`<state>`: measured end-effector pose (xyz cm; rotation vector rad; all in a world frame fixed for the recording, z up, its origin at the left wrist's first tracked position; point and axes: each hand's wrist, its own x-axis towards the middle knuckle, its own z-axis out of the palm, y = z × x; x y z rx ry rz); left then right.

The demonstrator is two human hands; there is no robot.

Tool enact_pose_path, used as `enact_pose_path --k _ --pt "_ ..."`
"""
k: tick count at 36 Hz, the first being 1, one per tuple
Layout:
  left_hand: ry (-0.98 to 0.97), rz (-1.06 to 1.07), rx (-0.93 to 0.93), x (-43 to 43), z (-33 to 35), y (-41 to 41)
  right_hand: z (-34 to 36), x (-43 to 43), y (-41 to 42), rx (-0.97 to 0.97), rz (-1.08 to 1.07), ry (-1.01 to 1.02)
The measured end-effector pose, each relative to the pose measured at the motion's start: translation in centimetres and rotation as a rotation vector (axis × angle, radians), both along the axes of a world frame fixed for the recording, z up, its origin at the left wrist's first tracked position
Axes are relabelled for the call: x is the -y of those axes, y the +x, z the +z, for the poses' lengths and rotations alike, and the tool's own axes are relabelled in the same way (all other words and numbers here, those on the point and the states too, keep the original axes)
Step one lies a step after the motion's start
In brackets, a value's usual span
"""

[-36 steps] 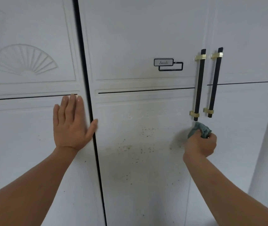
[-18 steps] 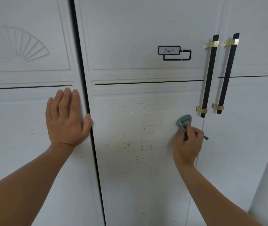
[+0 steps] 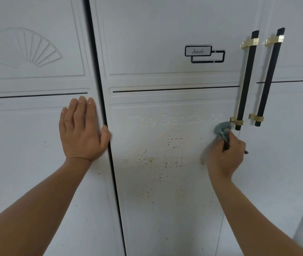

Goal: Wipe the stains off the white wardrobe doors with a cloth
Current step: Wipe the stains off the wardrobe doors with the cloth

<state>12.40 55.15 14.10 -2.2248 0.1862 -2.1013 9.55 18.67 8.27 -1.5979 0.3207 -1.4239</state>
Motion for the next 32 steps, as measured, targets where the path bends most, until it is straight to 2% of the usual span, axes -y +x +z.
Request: enact_pose_path --k 1,4,6,8,11,13,16,18,20,24,26,30,32 --pt "0.000 0.002 0.000 0.0 0.0 0.0 -0.1 -0.4 -0.1 0.021 -0.002 -0.047" --pt "0.001 0.006 0.000 -0.1 0.1 0.0 -1.9 -1.8 -0.2 0.047 0.036 -0.444" --pt "0.001 0.006 -0.001 -0.1 0.1 0.1 -2.0 -1.5 -0.1 0.056 0.082 -0.605" --pt "0.000 0.007 -0.004 0.0 0.0 0.1 -1.4 -1.1 -0.2 0.067 0.074 -0.523" --pt "-0.003 0.010 -0.006 0.0 0.0 0.1 -0.5 -1.1 0.0 0.053 0.037 -0.251" --pt "-0.003 0.015 -0.011 0.0 0.0 0.1 -0.5 -1.9 -0.1 0.046 0.035 -0.327" --pt "0.001 0.017 -0.010 0.0 0.0 0.0 -1.3 -2.4 -0.3 0.026 0.095 -0.626" --pt "-0.001 0.018 -0.008 0.0 0.0 0.0 -1.0 -2.2 -0.4 0.003 0.135 -0.691" --pt "0.002 0.014 -0.009 0.1 -0.1 0.0 -0.3 -2.0 -0.5 0.009 0.149 -0.665" --pt "-0.003 0.014 -0.013 0.0 0.0 0.0 1.5 -2.3 -0.4 0.022 0.141 -0.388" --pt "-0.004 0.018 -0.015 0.0 0.0 0.0 1.3 -2.8 -0.6 0.003 0.141 -0.508" --pt "-0.003 0.022 -0.021 0.1 0.0 0.0 0.4 -2.5 -1.0 -0.031 0.202 -1.010" --pt "-0.005 0.019 -0.021 0.1 -0.1 0.0 1.0 -2.3 -1.0 -0.019 0.206 -1.007"
